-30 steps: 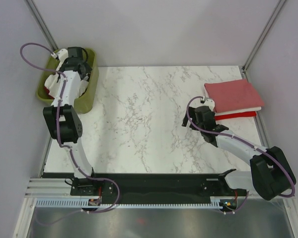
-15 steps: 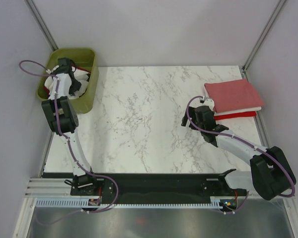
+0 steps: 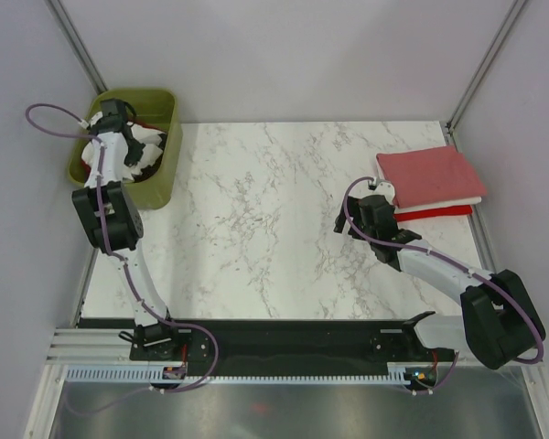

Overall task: Fold and stack the t-shirts
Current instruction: Grab the tshirt from the pile, then move the tshirt to the center of the board

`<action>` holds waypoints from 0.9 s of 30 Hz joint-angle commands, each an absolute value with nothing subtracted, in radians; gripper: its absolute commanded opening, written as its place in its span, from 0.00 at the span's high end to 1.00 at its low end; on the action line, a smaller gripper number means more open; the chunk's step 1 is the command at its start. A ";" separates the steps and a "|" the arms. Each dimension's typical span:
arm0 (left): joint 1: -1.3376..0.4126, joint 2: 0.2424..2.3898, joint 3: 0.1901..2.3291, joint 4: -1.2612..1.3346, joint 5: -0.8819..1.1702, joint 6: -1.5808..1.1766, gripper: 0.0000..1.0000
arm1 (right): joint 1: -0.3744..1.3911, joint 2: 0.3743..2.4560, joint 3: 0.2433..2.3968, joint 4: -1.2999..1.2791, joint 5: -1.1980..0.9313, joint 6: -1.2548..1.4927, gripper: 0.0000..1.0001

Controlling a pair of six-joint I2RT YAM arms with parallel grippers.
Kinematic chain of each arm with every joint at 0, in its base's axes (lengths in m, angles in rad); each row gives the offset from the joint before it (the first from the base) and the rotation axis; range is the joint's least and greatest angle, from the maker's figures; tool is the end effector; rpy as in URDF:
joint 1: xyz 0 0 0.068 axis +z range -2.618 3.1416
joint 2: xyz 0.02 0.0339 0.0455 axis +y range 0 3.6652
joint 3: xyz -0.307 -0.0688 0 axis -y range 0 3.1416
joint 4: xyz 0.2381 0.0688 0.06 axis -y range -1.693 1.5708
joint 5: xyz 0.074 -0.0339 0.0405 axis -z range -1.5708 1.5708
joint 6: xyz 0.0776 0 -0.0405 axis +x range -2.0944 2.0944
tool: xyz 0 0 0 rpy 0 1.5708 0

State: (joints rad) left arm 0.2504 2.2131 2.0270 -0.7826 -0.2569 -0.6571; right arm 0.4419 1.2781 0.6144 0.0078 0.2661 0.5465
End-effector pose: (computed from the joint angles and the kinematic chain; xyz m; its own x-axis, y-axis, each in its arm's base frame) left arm 0.5119 0.1513 0.2514 -0.4006 -0.7123 -0.5763 -0.7879 0.5889 -0.1802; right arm 0.2563 0.0987 0.2172 -0.5875 0.2767 -0.7604 0.0949 0.9568 0.2748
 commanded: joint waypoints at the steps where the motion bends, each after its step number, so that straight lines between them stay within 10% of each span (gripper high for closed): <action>1: 0.244 2.008 2.026 -0.767 -0.281 -0.673 0.98 | 0.440 1.273 0.646 0.034 0.270 0.554 0.02; 18: 0.200 1.617 2.008 -0.747 -0.166 -0.787 0.98 | 0.440 1.278 0.644 0.025 0.285 0.549 0.02; 27: -0.140 1.456 2.025 -0.660 -0.133 -0.906 0.98 | 0.440 1.241 0.634 0.026 0.308 0.555 0.02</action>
State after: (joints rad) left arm 0.0200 1.5402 1.9884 -0.7773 -0.1589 -0.8169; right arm 0.4419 1.2747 0.6144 0.0074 0.2745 0.5465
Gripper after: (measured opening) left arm 0.053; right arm 0.982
